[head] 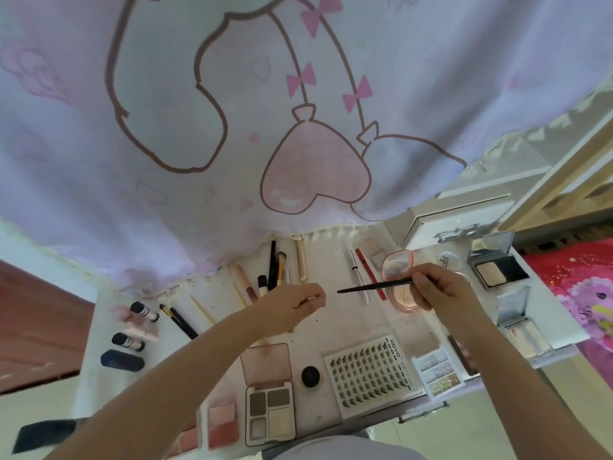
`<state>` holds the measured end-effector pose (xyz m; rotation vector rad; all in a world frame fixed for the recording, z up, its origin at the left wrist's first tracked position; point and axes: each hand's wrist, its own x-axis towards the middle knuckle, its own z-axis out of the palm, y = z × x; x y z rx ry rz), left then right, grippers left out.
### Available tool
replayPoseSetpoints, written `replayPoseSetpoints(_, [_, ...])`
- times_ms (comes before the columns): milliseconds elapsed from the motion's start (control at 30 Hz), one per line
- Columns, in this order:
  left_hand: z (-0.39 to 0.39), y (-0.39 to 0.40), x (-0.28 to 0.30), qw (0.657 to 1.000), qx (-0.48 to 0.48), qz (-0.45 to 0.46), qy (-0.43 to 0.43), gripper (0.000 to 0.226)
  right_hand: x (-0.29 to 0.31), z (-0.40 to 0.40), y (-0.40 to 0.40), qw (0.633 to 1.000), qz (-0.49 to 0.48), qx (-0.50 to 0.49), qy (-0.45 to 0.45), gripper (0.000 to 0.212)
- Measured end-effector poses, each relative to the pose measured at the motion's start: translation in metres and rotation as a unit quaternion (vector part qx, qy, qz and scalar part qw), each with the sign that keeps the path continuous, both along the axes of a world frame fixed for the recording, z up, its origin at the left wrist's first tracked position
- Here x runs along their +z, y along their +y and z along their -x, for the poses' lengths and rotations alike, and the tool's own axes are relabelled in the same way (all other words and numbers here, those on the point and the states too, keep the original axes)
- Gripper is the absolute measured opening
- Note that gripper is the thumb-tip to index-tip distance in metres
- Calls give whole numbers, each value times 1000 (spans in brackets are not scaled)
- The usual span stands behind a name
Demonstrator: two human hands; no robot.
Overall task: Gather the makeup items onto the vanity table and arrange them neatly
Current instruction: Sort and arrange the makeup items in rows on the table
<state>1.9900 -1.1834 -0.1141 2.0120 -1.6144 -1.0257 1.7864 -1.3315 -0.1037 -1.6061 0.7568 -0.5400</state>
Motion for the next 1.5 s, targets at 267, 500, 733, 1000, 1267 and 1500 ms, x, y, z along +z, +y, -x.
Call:
replayPoseSetpoints(267, [-6,-4,6,998,40,-5,-40,12,6,6,-4,998,-38,-24,-49,30])
replayPoseSetpoints(500, [12,-8,13,1000,12,12,-1,14,-1,-4,14,995,-87,4,-38,30])
replayPoseSetpoints(733, [15,-12,8,1000,8,-5,17,15,-8,-3,19,992,-118,-17,-30,30])
replayPoseSetpoints(1000, [12,-21,-5,999,1,-21,24,12,-16,-3,18,989,-139,-42,-39,29])
replayPoseSetpoints(1267, [6,-26,-8,998,14,-33,57,17,-19,-11,13,987,-152,-33,-31,28])
replayPoseSetpoints(1500, [3,-29,-15,998,-26,-43,28,16,-24,-22,17,988,-150,11,28,26])
